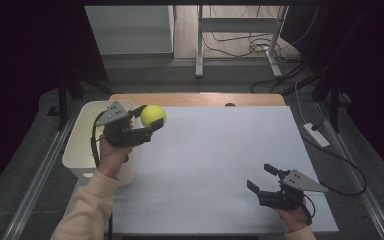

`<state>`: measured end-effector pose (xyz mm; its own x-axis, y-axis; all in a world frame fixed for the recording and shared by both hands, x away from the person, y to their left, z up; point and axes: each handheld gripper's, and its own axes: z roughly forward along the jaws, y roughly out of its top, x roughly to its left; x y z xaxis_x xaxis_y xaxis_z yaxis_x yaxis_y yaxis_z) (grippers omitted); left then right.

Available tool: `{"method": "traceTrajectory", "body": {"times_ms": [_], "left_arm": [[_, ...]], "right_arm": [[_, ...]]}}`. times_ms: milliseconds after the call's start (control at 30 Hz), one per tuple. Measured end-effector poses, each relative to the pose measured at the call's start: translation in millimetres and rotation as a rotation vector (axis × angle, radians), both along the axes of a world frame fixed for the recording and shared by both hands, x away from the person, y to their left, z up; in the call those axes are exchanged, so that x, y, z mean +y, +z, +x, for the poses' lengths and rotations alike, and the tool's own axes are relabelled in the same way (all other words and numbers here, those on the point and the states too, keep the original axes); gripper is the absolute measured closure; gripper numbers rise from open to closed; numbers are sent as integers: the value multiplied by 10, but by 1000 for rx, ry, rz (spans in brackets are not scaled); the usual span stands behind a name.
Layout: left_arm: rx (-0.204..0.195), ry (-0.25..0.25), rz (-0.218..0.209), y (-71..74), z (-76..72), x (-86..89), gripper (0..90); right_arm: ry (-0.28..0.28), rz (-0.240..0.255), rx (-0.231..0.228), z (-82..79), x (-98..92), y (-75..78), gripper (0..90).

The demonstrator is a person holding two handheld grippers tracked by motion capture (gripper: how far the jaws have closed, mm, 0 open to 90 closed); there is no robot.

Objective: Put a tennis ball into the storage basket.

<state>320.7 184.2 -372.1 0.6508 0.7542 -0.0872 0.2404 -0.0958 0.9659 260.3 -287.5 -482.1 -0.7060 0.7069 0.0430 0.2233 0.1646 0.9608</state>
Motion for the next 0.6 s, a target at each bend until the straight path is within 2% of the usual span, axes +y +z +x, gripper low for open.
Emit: {"method": "traceTrajectory", "body": {"times_ms": [433, 600], "left_arm": [[23, 95, 24, -39, 3, 291, 269], [31, 115, 23, -50, 3, 364, 269]], "right_arm": [[-1, 3, 0, -3, 4, 4, 138], [0, 1, -1, 3, 10, 2, 138]]}}
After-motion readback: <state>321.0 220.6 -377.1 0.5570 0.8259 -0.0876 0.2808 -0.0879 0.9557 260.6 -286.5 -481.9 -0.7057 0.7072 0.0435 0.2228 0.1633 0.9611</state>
